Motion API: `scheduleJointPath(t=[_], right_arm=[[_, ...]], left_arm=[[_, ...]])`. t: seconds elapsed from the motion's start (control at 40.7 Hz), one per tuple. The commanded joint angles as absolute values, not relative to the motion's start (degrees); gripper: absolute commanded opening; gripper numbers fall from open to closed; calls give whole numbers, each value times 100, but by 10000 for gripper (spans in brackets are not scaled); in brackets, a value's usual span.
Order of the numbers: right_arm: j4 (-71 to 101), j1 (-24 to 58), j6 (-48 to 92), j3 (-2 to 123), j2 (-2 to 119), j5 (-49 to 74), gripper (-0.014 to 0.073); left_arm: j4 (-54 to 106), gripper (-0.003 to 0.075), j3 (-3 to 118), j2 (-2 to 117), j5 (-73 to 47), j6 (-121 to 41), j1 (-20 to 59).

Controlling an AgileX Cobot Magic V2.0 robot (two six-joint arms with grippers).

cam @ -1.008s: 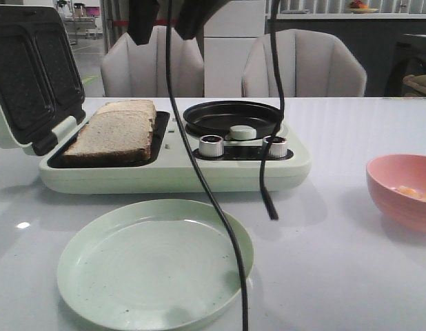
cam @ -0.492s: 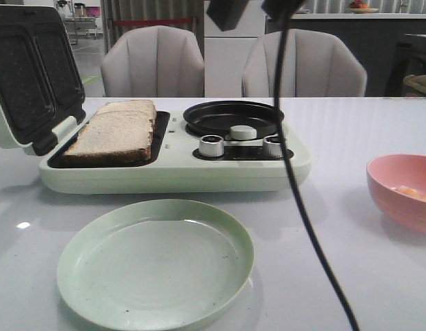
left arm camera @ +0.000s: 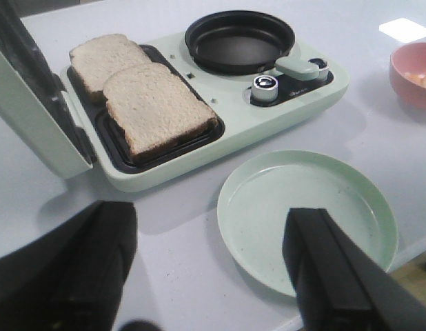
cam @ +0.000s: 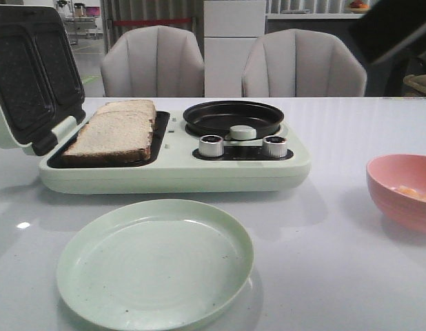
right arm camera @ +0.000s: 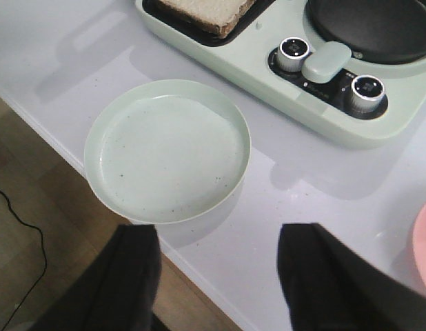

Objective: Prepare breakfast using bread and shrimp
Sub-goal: 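Release the bread and raise the right gripper away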

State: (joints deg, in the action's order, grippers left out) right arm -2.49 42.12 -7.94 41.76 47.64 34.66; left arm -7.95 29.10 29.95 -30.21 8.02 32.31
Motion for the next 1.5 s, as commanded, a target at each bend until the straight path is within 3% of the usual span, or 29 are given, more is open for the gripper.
scheduleJointPath(t=[0.0,0.221,0.492,0.615,0.787,0.885,1.156,1.476], right_arm=[[-240,4211,-806,4153,4465,2985,489],[-247,4211,-817,4086,4384,3027,489],[-247,4211,-817,4086,4384,3027,489],[-247,4211,-817,4086,4384,3027,489],[-247,4211,-817,4086,4384,3027,489],[-247,4211,-817,4086,4384,3027,489],[-247,4211,-817,4086,4384,3027,489],[-247,4211,-817,4086,4389,3027,489]], left_arm=[[-984,507,3283,3058,-3112,810,3242],[-1462,506,4167,3702,-4491,810,3242],[-1314,491,4516,5050,-4793,824,3242],[-908,391,4711,5595,-4951,851,3100],[-498,178,4912,5997,-4880,851,2558],[-373,93,4912,6048,-4749,851,2146],[-191,100,5122,6183,-4643,586,692],[1600,100,6435,7393,-4667,-459,-997]])
